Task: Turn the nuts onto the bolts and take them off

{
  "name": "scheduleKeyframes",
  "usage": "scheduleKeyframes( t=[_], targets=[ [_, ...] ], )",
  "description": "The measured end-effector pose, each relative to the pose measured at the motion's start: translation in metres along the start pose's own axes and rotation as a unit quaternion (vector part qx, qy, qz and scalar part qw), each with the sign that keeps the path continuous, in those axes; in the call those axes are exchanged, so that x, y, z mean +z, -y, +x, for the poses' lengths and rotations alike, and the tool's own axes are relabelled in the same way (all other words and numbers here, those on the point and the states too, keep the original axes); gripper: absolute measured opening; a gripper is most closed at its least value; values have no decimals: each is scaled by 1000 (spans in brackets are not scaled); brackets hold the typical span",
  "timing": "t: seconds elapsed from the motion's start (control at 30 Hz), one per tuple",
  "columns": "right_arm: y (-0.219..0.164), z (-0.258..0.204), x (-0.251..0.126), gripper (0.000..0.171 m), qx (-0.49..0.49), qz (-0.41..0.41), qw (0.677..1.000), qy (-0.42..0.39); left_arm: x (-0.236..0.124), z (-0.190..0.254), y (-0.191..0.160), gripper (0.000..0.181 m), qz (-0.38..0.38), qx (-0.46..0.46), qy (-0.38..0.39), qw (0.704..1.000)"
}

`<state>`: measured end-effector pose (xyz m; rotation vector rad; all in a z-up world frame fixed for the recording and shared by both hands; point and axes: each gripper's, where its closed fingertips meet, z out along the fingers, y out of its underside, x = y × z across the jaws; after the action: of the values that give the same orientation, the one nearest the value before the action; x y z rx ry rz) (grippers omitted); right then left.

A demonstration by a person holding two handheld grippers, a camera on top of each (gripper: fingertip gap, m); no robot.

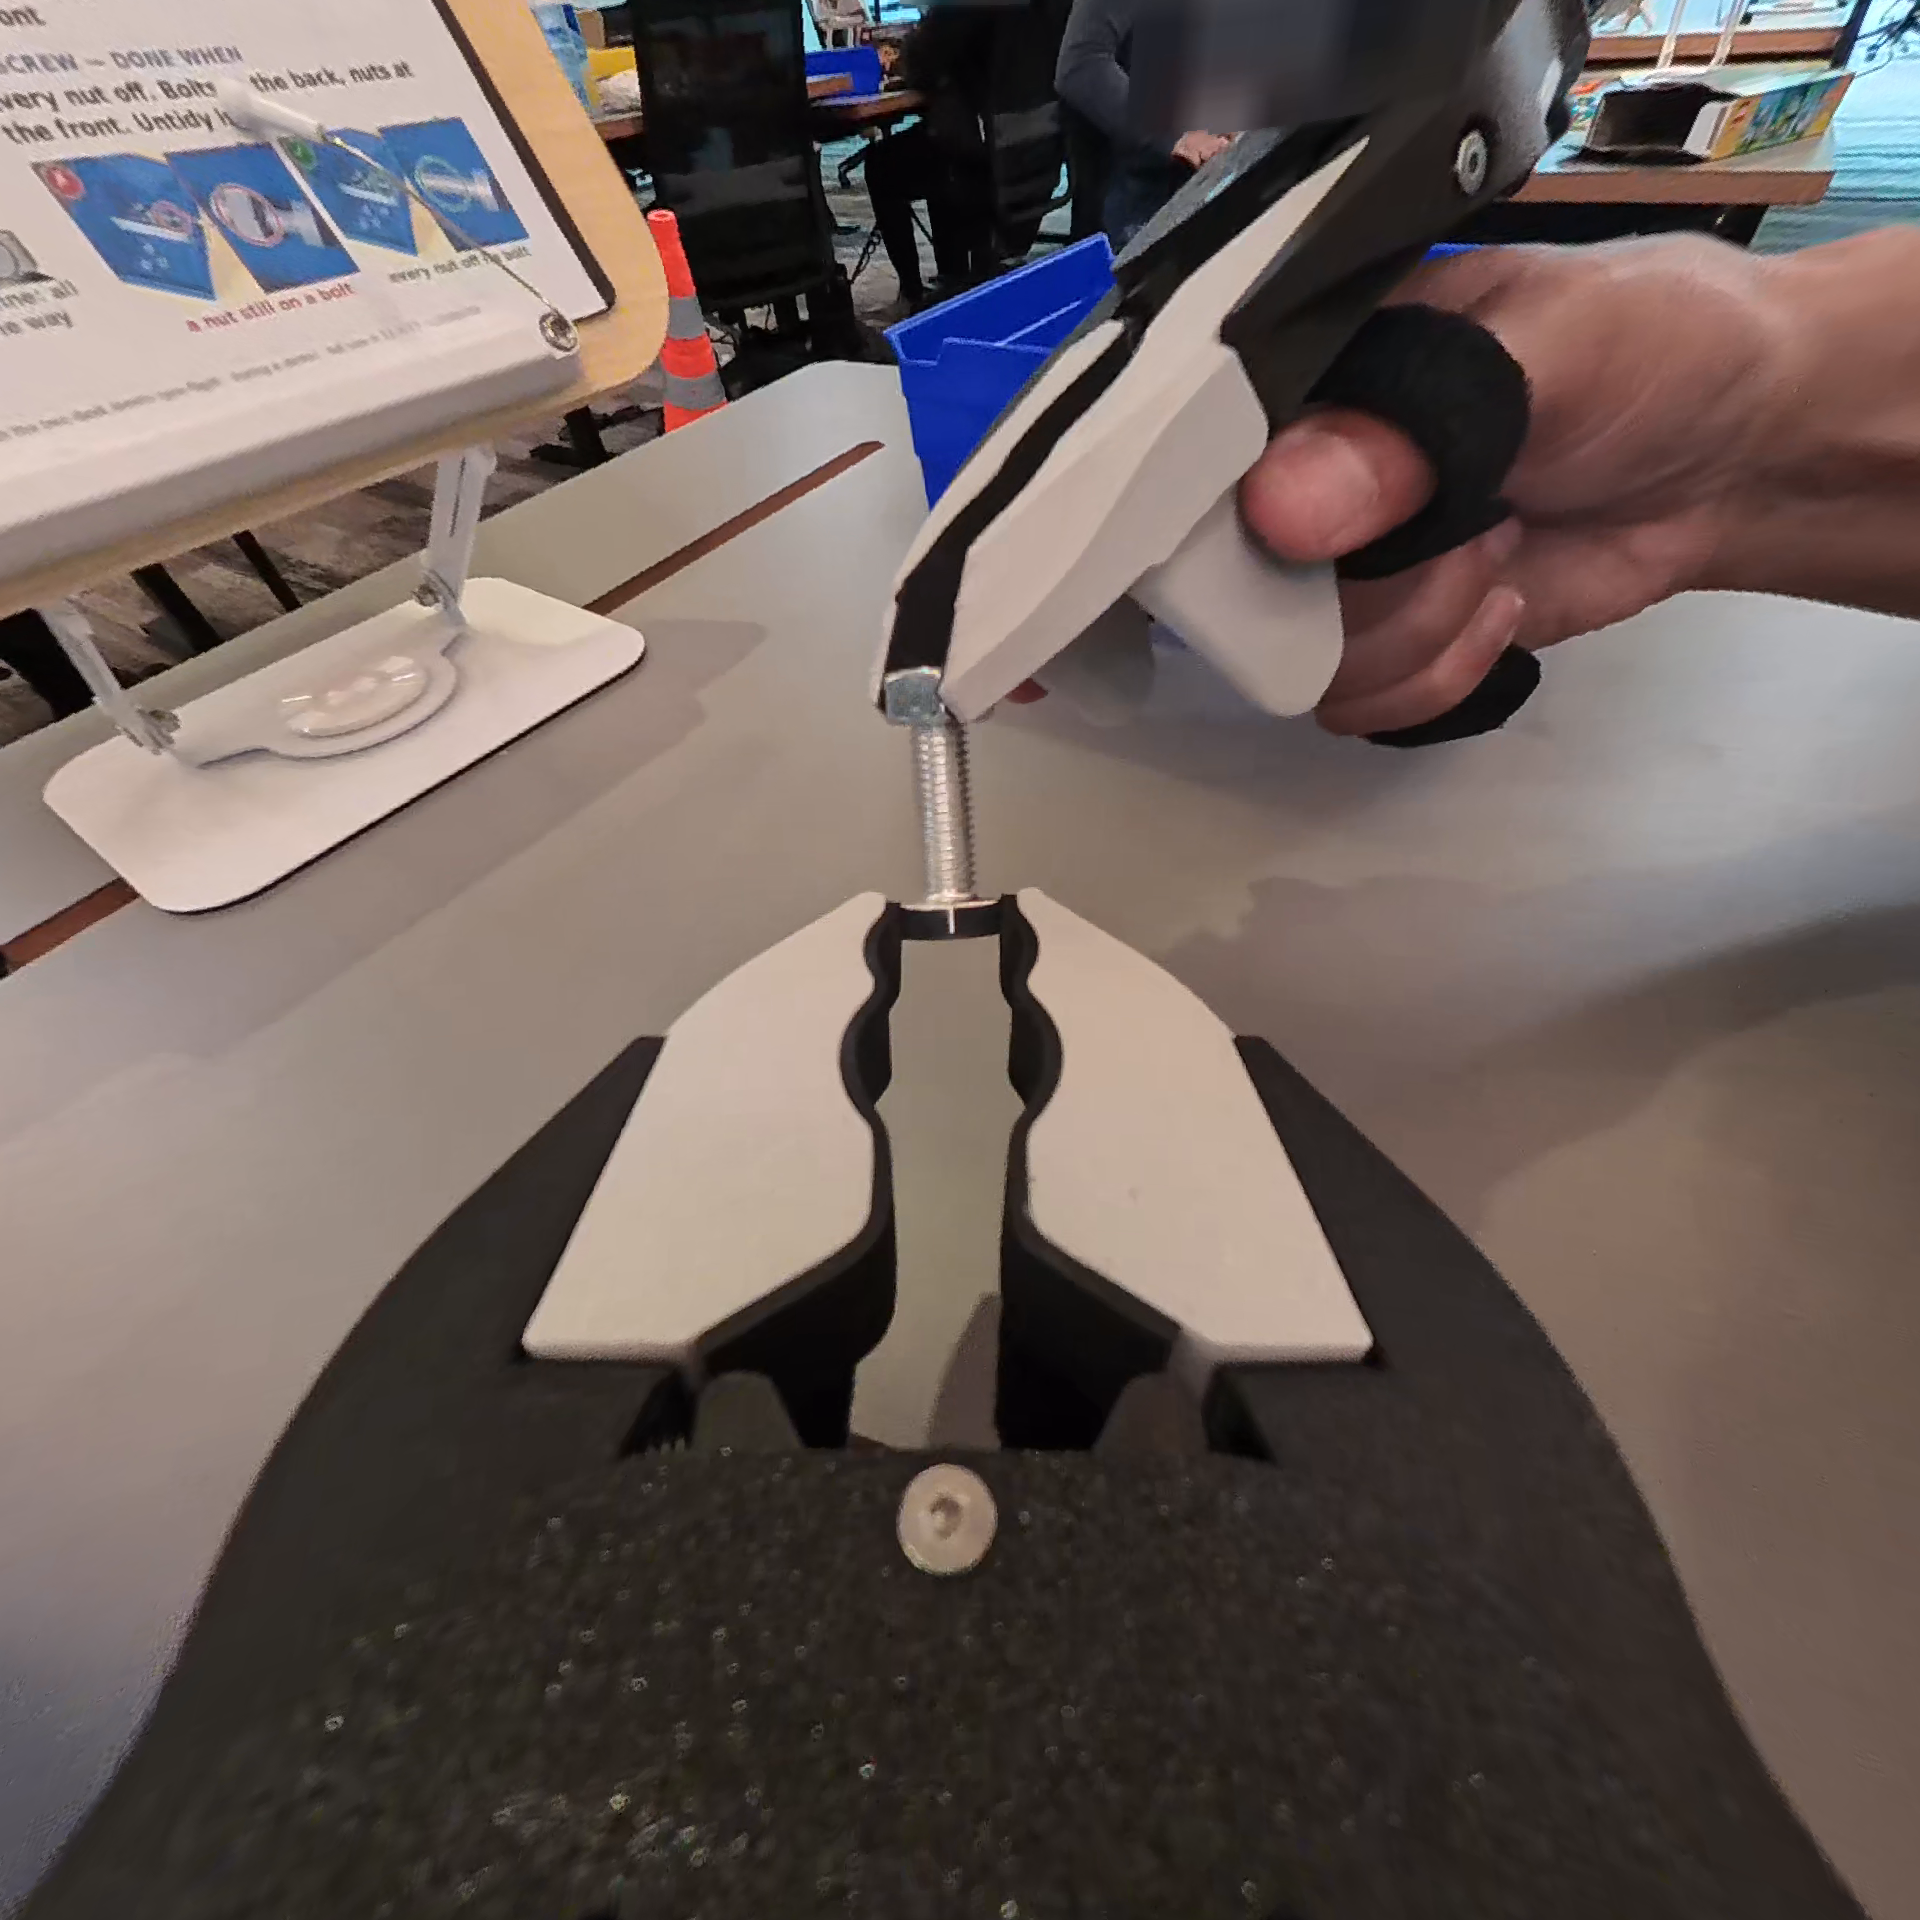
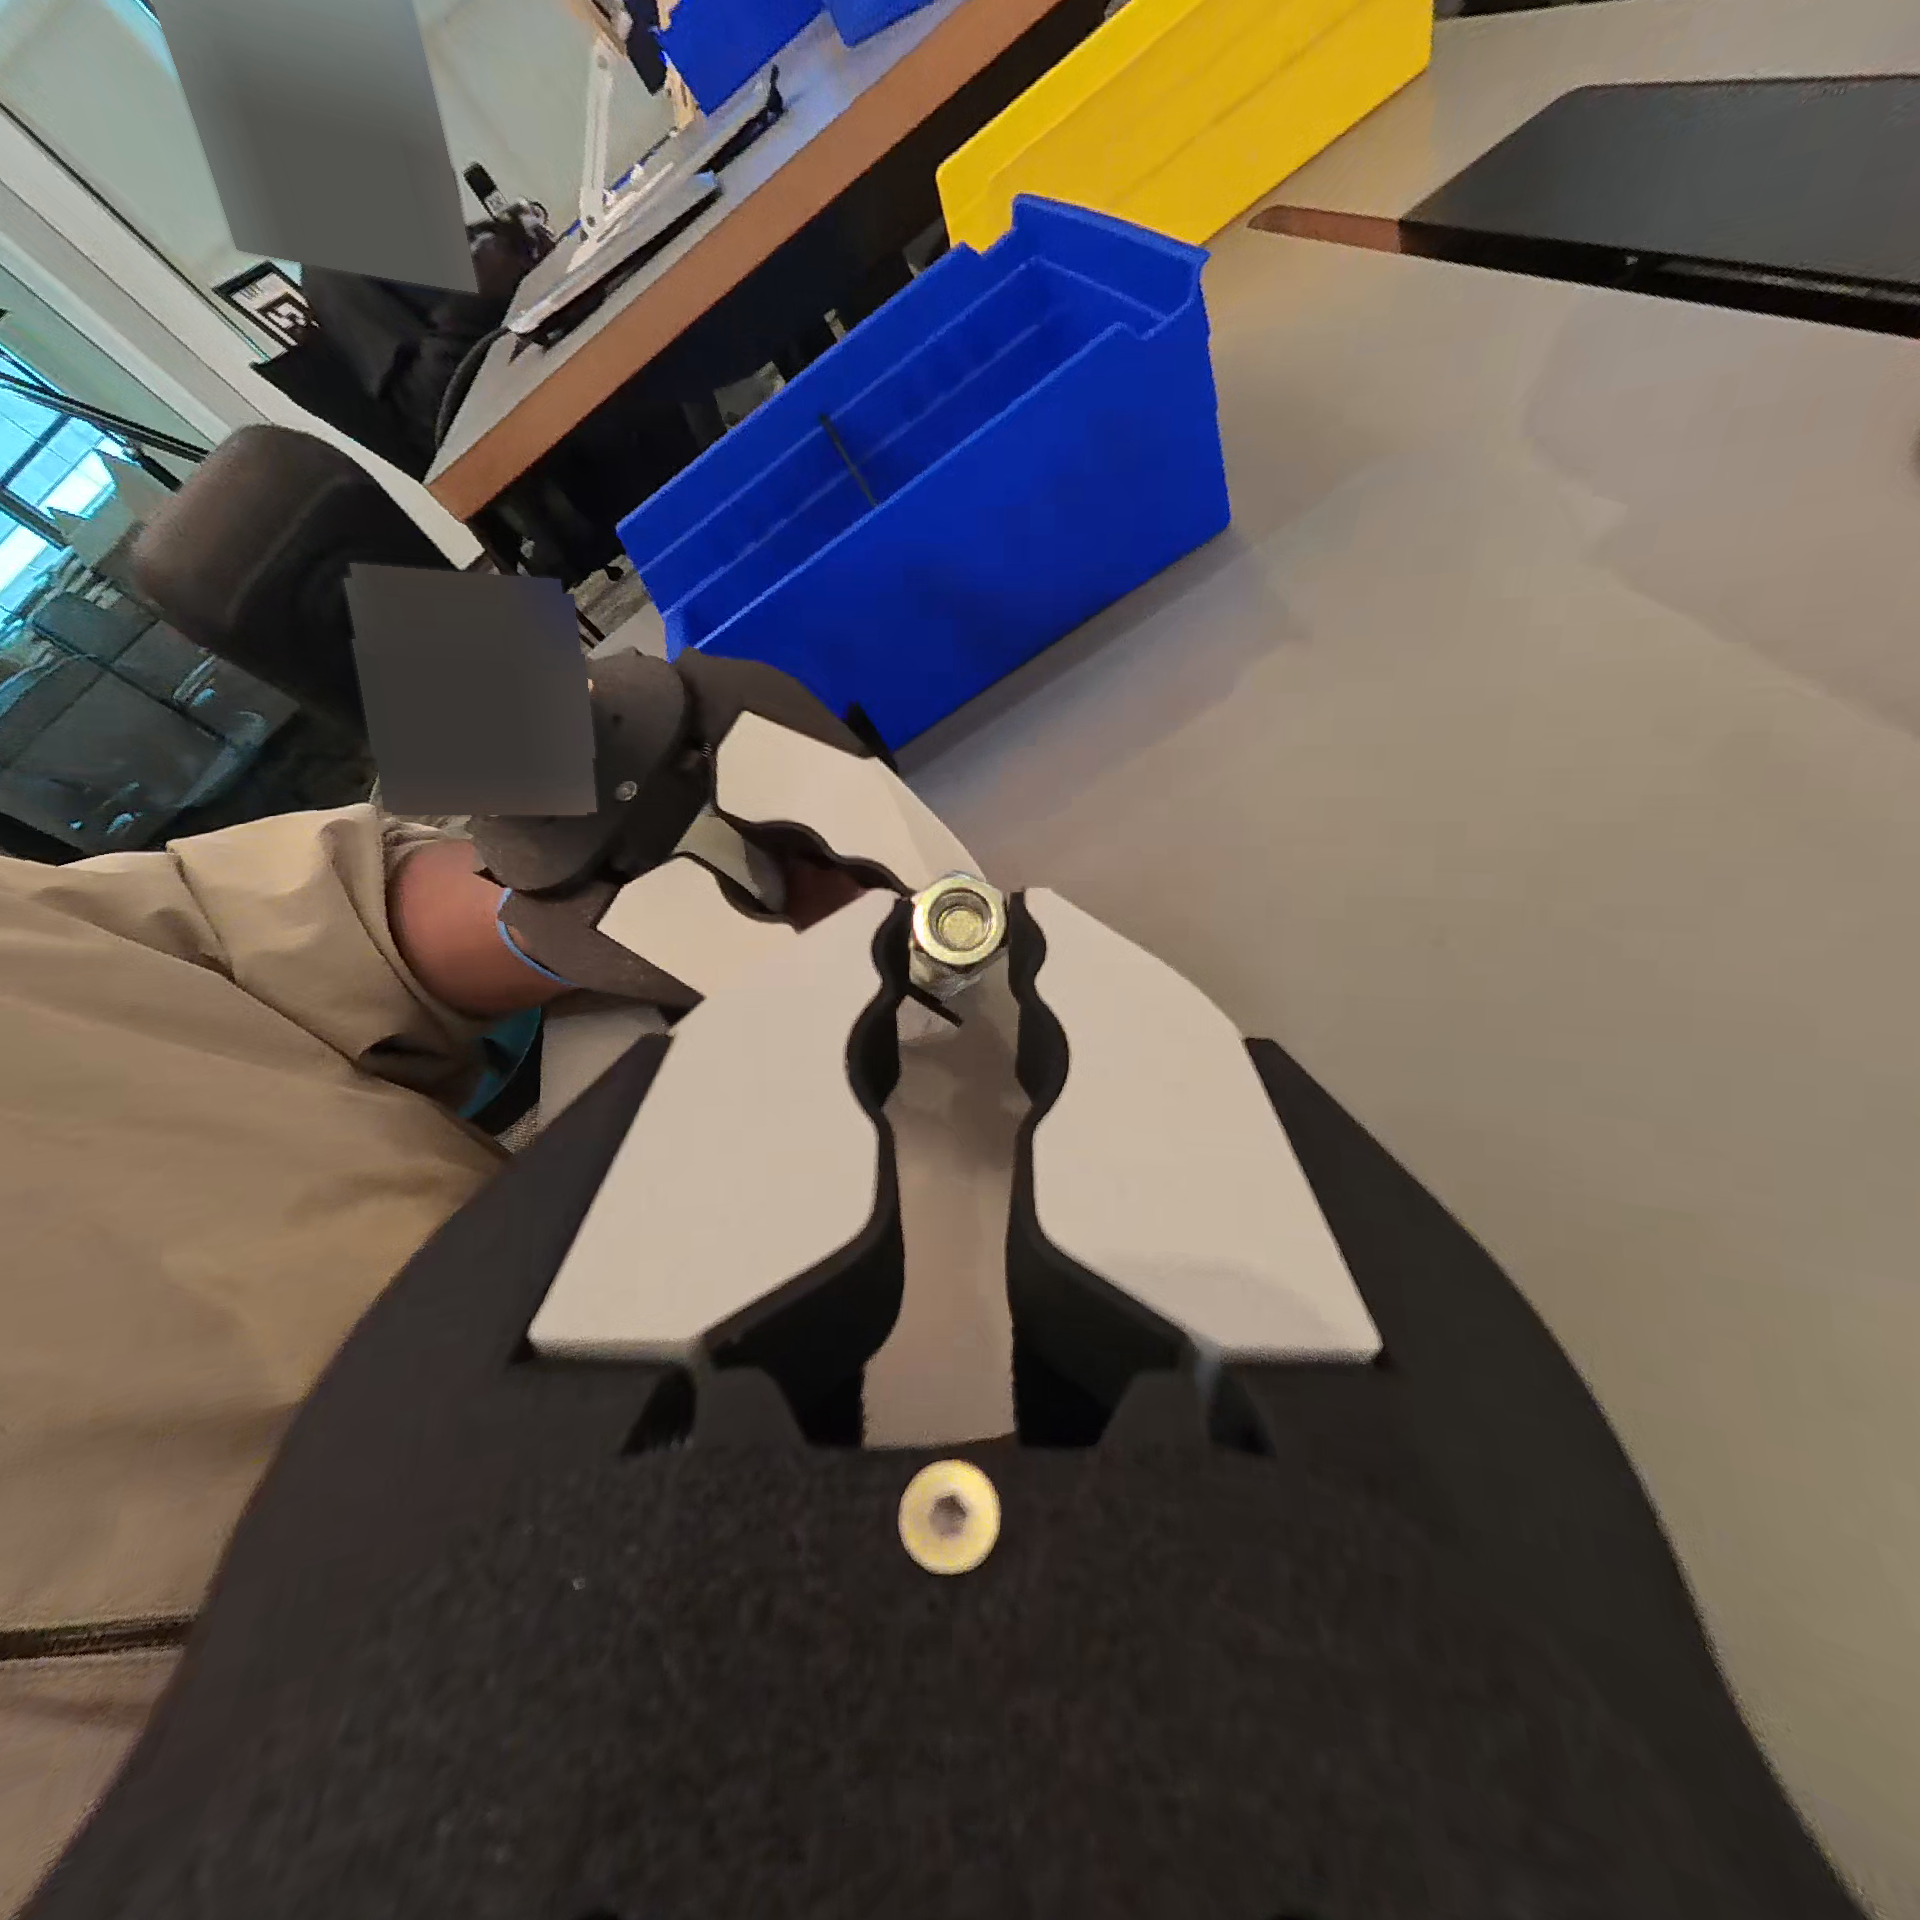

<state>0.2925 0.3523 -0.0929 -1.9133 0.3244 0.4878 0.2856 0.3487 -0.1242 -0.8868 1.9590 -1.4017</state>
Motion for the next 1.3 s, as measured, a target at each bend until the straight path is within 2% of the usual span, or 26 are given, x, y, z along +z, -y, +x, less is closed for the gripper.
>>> scheduleKeyframes(
  t=[0.77, 0.97, 1.3],
  targets=[
    [-2, 7, 5, 18, 18, -8, 1000, 7, 2, -4, -5, 17, -3, -32, -18, 999],
    [-1, 9, 5, 17, 12, 14, 1000, -15, 3, -5, -6, 17, -6, -31, -12, 999],
    [1, 12, 7, 17, 81, 72, 994, -9, 5, -10, -11, 17, -13, -37, 2, 999]
  ],
)
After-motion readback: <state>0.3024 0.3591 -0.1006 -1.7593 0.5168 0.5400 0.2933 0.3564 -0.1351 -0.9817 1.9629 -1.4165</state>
